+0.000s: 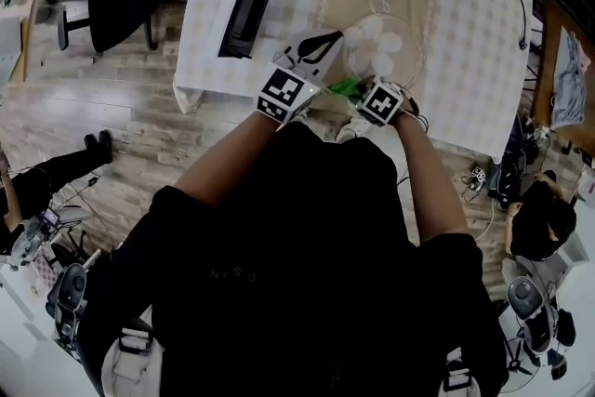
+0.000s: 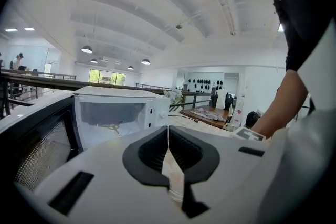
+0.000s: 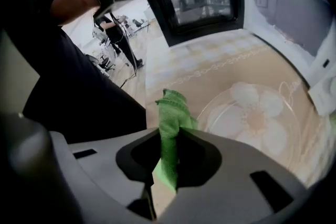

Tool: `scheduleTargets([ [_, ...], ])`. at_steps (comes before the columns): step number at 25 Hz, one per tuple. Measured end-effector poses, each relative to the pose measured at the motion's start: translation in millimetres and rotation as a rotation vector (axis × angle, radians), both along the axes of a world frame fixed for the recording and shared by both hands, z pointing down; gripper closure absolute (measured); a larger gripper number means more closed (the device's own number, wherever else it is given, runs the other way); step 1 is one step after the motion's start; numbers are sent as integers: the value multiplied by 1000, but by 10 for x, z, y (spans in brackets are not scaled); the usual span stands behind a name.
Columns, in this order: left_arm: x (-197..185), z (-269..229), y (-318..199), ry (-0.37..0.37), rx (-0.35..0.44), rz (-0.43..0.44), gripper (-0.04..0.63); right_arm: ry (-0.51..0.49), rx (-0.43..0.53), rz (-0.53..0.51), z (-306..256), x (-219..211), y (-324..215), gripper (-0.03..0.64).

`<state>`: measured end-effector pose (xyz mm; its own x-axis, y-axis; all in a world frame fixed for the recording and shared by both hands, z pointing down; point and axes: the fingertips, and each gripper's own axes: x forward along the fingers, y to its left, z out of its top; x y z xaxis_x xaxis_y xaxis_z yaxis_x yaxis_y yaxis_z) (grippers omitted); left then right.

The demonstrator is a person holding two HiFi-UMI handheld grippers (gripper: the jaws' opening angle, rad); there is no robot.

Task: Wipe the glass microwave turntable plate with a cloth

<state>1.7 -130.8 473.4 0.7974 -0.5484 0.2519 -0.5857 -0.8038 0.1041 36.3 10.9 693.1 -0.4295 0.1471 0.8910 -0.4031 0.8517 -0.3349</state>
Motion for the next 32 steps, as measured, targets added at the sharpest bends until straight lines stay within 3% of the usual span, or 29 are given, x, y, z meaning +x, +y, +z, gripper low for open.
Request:
scheduleTargets([
  [9,149,-164,80,11,1,73,574,-305,411,503,-1358,516,-736,546],
  [15,312,-505,146,45,44,116,574,-505,581,704,-2286,782,-863,548],
  [21,476,-940,244,105,88,154,575,-647,749,734,-3030,972,-875,548],
  [27,598,-1391,282,178,124,178,575,-722,892,735,-3637,1110,-888,548],
  [32,731,-1699,376,177,179,222,575,-729,967,726,-3941,1204,-888,549],
])
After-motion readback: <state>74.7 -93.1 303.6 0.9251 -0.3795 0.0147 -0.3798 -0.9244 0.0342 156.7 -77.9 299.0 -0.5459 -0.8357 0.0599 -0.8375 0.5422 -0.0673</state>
